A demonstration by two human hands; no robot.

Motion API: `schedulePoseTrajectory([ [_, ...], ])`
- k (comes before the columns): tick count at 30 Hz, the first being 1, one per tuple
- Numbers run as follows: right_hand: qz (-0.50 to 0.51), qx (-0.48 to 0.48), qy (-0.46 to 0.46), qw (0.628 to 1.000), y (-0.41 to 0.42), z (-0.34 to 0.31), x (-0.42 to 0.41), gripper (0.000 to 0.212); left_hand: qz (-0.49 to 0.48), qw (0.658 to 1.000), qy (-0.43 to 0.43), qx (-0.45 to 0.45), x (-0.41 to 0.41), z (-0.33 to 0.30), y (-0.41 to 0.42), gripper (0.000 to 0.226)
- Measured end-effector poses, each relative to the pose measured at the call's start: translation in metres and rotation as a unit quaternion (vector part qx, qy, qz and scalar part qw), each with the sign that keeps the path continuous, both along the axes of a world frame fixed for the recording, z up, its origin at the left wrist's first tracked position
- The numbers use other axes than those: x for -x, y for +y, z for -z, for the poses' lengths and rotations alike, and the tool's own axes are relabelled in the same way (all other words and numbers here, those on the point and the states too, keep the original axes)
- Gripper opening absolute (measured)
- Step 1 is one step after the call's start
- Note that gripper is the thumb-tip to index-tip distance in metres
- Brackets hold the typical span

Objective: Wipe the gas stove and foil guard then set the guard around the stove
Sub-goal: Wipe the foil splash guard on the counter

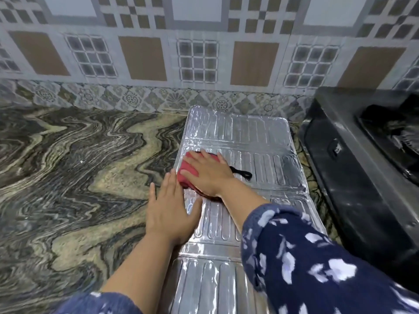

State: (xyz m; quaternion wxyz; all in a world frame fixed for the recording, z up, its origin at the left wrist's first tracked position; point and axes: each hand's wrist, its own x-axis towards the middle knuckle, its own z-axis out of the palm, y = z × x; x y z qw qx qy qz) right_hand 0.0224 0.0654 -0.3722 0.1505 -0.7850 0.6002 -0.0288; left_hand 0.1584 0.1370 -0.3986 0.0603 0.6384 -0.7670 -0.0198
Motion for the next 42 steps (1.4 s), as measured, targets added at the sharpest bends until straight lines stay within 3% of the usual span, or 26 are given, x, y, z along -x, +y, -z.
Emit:
schedulePoseTrajectory([
  [10,0.12,-0.02,0.014,0.993,-0.002,0.001,0.045,0.057,-0.004,1.0,0.012,-0.019,0.001,-0.005,0.003,0.091],
  [18,0.007,-0.026,0.008,1.0,-0.015,-0.004,-0.014,0.063,-0.002,1.0,0.02,-0.012,0.002,-0.007,0.004,0.094],
  [24,0.069,-0.026,0.003,0.997,-0.046,-0.005,0.023,0.059,-0.007,1.0,0.021,-0.009,0.001,-0.007,0.004,0.087],
  [32,0.167,-0.021,0.035,0.985,0.013,0.004,0.091,0.058,-0.005,1.0,0.012,-0.022,0.0,-0.007,0.003,0.089],
  [42,0.097,0.008,-0.01,0.995,0.052,0.003,0.072,0.056,0.032,0.999,-0.004,-0.004,-0.018,-0.005,0.019,0.097],
])
